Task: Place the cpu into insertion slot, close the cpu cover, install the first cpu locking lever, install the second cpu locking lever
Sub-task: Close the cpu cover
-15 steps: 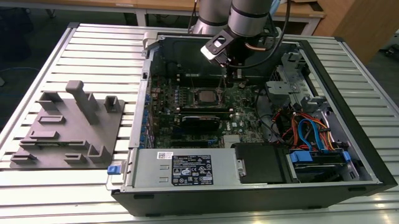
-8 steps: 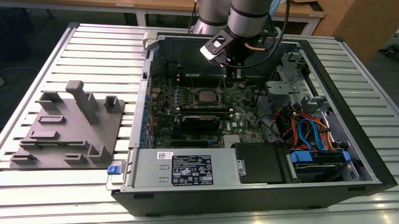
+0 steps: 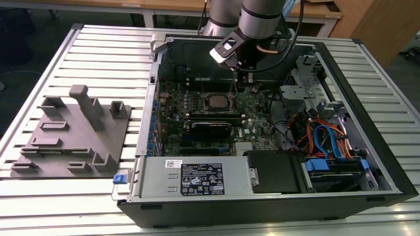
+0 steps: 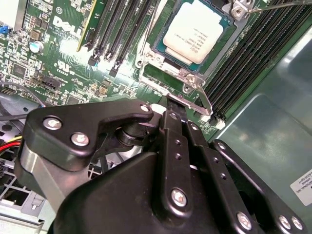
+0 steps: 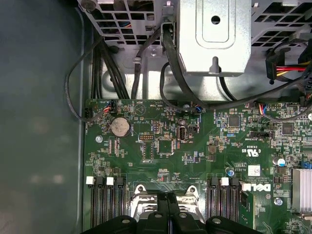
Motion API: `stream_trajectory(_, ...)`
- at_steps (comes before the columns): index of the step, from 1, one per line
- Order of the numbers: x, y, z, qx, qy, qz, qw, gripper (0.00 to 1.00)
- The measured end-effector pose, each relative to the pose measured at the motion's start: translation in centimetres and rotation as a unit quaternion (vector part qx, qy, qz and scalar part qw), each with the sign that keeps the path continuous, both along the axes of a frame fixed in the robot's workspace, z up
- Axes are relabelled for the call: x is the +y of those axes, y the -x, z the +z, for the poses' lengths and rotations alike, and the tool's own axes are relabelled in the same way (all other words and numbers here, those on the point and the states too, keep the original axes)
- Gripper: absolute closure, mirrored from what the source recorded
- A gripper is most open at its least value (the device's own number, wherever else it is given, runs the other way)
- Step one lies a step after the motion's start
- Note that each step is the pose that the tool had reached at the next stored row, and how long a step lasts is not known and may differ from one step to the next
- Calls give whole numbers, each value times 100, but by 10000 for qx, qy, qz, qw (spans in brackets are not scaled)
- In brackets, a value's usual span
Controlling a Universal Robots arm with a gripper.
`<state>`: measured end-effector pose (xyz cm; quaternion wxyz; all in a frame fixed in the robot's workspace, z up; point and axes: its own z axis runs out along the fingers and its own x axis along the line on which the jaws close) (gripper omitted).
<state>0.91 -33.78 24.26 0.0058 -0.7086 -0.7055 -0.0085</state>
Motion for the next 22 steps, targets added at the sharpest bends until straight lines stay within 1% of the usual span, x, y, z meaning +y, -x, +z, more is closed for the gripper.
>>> stream_trajectory(9, 0, 16, -2, 0, 0, -1, 10000, 90)
stream_trajectory(22, 0, 65, -2, 0, 0, 1, 10000, 90)
